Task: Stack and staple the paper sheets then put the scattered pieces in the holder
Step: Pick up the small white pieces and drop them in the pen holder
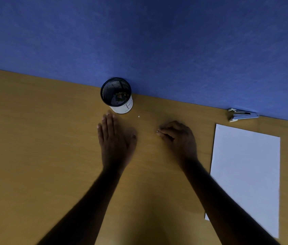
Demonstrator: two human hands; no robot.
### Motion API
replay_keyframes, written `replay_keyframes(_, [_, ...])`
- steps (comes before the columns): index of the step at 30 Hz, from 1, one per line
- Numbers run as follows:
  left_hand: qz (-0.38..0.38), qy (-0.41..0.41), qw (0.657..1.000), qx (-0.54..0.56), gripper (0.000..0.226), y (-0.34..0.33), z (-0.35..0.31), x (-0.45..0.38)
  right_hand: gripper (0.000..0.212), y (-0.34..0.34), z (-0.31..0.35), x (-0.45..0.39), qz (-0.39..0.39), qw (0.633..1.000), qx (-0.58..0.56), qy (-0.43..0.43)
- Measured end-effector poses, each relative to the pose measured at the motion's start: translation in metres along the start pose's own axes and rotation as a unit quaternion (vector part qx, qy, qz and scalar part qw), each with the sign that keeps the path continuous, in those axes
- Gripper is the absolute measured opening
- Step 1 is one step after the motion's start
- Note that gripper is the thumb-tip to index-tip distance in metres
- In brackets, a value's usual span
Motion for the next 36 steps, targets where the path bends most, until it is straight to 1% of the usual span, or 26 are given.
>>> replay_keyframes(6, [0.000,0.001,1.000,0.002,0.091,0.000,-0.001,0.000,0.023,0.002,0.008,-0.002,0.010,1.000,0.021,0.008])
replay_keyframes(9, [0.002,0.005,1.000,0.003,0.091,-0.001,0.000,0.000,0.019,0.005,0.014,-0.002,0.002,0.998,0.056,0.023])
replay_keyframes(11, [0.001,0.003,1.000,0.003,0.091,-0.001,0.000,0.000,0.021,0.003,0.016,-0.004,0.010,0.996,0.080,0.035])
replay_keyframes(13, [-0.001,0.002,1.000,0.003,0.090,-0.001,0.001,0.000,0.023,0.000,0.017,-0.005,0.018,0.995,0.094,0.034])
replay_keyframes(17, [0.004,0.002,1.000,0.002,0.091,-0.001,0.000,-0.001,0.019,-0.004,0.015,-0.012,0.034,0.993,0.110,0.023])
replay_keyframes(19, [0.003,0.001,1.000,0.002,0.090,-0.001,-0.001,-0.001,0.020,-0.002,0.008,-0.014,0.033,0.997,0.063,0.004])
replay_keyframes(21, [0.002,0.001,1.000,0.004,0.090,-0.002,0.000,-0.001,0.017,0.006,-0.003,-0.011,0.007,0.998,-0.042,-0.056])
replay_keyframes(24, [-0.003,0.002,1.000,0.003,0.089,0.000,0.000,0.000,0.013,0.020,-0.012,-0.007,-0.042,0.967,-0.198,-0.155])
replay_keyframes(27, [-0.002,0.000,1.000,0.004,0.088,-0.001,0.000,0.001,0.015,0.041,-0.002,-0.019,-0.093,0.935,-0.283,-0.190])
replay_keyframes(29, [0.001,0.000,1.000,0.005,0.089,-0.002,0.000,0.000,0.017,0.051,0.016,-0.040,-0.110,0.929,-0.309,-0.170])
replay_keyframes(31, [0.001,0.001,1.000,0.005,0.090,-0.002,0.001,-0.001,0.018,0.055,0.043,-0.070,-0.105,0.936,-0.315,-0.114])
replay_keyframes(34, [0.002,0.005,1.000,0.009,0.091,-0.002,0.000,-0.002,0.015,0.053,0.085,-0.121,-0.086,0.960,-0.265,0.002])
replay_keyframes(36, [0.001,0.007,1.000,0.008,0.091,-0.001,0.001,-0.001,0.016,0.043,0.104,-0.150,-0.065,0.971,-0.222,0.055])
Point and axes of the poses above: each hand's wrist, its own x-axis away from the middle knuckle, its own y-axis out of the back of the hand, z = x × y, the point moved 9 cm from there along -x, towards the middle knuckle, and after that the axes turned 13 degrees about y, right-handed, at the moved point
